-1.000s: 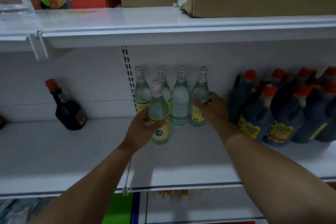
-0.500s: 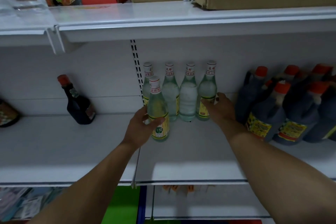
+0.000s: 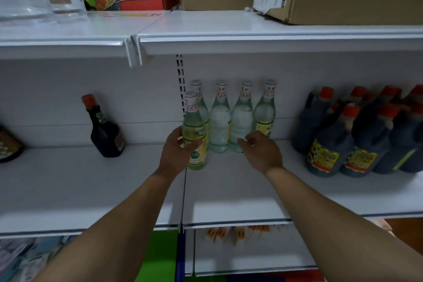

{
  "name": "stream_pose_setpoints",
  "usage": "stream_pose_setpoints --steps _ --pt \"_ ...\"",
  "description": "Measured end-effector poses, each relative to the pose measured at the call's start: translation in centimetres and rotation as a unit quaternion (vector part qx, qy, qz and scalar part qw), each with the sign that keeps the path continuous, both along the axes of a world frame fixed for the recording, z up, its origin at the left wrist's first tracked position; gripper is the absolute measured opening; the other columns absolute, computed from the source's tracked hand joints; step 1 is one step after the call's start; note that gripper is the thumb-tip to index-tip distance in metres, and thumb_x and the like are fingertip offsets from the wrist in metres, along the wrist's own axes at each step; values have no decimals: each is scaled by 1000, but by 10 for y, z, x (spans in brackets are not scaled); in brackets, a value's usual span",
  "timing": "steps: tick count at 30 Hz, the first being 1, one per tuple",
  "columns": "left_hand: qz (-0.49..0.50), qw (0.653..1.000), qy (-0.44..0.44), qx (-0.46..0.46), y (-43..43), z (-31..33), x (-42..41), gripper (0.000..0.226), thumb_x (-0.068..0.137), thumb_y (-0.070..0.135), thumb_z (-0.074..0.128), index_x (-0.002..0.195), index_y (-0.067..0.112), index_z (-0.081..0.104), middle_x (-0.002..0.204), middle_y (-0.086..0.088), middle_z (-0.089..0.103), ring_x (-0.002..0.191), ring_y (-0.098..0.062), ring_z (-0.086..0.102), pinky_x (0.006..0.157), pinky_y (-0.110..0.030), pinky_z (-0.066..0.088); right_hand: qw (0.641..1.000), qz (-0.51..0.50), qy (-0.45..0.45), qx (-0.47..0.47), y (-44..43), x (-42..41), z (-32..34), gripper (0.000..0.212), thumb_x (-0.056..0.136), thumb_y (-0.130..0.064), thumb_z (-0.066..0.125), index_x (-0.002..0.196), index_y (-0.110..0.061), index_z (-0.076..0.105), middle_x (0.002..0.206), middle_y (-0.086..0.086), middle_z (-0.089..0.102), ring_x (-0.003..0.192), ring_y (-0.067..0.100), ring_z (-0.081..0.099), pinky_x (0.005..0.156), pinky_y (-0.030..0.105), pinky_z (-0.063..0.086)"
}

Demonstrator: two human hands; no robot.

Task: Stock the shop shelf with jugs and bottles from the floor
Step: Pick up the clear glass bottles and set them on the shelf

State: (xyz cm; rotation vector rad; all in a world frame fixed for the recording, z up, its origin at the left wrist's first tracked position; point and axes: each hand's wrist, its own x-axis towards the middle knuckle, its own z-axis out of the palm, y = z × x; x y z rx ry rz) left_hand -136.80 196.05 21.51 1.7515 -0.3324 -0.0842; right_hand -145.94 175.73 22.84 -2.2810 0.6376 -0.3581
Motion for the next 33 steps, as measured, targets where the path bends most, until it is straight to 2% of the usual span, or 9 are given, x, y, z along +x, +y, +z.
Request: stream_pose_setpoints --steps 4,8,12,16,19,23,25,29,33 --pt "-6 1000 11 1 3 -1 2 35 82 14 75 107 31 58 97 17 64 90 1 61 68 -11 46 1000 -1 8 -1 18 -2 1 35 91 -47 53 115 -22 60 115 -1 66 108 22 59 82 26 41" --pt "9 1000 8 19 4 0 1 40 78 25 78 115 21 65 102 -1 69 89 -11 66 65 -15 48 1000 -2 17 0 32 -5 4 31 92 -49 52 109 -25 60 112 -1 66 103 21 60 81 27 44" --pt "28 999 24 6 0 2 -3 40 76 25 80 112 21 65 98 -2 68 90 -18 67 74 -27 52 1000 -10 15 0 40 -7 10 35 92 -49 53 115 -25 61 115 -3 65 107 20 59 87 29 47" --pt "51 998 27 19 -4 -2 -3 56 73 34 81 123 21 60 106 -4 65 92 -18 66 74 -27 52 1000 -19 19 6 40 -9 10 37 91 -50 53 118 -25 60 115 -4 64 109 20 59 92 31 47" --pt "59 997 18 52 -5 -3 -4 65 70 45 80 127 24 57 113 -6 62 99 -22 65 82 -33 52 999 -25 19 10 40 -10 9 36 91 -49 53 116 -24 61 112 -4 65 110 21 58 92 31 46" --pt "38 995 13 91 4 6 -9 46 80 36 75 120 17 60 106 2 61 96 -18 63 78 -27 45 999 -29 25 11 44 -8 8 35 91 -49 52 117 -26 61 114 -6 65 110 21 58 91 30 44" --pt "45 990 11 131 15 8 -14 44 84 41 70 120 18 58 108 4 59 97 -15 59 81 -26 41 999 -27 34 2 49 -7 10 37 91 -50 50 117 -26 61 117 -2 65 109 23 58 87 30 44" --pt "34 974 9 223 43 5 -29 20 89 47 58 98 30 63 100 9 65 95 -14 61 80 -26 44 999 -12 49 -2 63 -6 17 34 92 -49 48 112 -26 62 115 0 65 105 24 59 79 28 43" --pt "4 964 -17 264 72 0 -57 16 91 43 55 90 31 64 98 6 69 90 -16 61 77 -26 46 999 7 47 -19 86 -12 22 33 92 -49 47 107 -24 63 114 1 66 104 25 59 77 28 43"
